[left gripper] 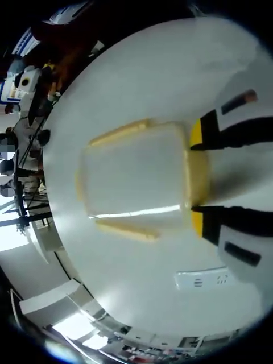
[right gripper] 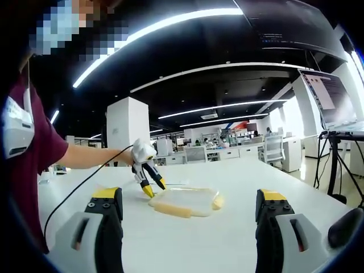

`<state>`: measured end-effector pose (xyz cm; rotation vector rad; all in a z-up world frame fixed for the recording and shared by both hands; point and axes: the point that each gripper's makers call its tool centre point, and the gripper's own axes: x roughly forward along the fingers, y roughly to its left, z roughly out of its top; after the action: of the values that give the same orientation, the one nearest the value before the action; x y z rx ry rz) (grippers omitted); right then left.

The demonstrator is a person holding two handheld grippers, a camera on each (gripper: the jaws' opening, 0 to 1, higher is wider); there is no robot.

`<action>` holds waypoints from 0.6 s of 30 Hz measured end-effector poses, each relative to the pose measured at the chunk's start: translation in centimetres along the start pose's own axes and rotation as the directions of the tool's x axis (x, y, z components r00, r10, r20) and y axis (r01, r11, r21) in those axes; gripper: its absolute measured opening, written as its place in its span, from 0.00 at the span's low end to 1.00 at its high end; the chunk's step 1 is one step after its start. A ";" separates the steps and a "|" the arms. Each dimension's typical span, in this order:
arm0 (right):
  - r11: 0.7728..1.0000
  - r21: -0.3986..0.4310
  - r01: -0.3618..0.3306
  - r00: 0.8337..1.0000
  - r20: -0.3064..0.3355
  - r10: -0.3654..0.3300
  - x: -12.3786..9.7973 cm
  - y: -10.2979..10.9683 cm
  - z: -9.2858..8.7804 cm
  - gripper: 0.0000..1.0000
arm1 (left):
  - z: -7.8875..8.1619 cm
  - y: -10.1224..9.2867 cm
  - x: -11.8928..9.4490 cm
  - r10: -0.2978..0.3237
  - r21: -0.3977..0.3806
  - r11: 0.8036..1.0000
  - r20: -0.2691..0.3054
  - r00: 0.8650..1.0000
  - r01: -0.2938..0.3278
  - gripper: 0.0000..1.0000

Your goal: Snap each plastic latch of the storage box into its locked position after aligning the lid with the box until every specified latch is closed and the lid sits flush.

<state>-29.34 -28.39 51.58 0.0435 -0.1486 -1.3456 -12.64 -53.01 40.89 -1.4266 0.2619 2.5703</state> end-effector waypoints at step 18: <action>1.000 -0.003 -0.005 1.000 0.001 0.005 0.0 0.2 0.1 0.99 | 0.9 -0.4 -0.9 -0.008 -0.003 1.000 -0.015 1.000 0.007 0.38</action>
<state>-29.14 -28.32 51.74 0.0396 -0.1471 -1.3404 -12.79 -52.49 42.09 -1.4456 0.2542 2.5563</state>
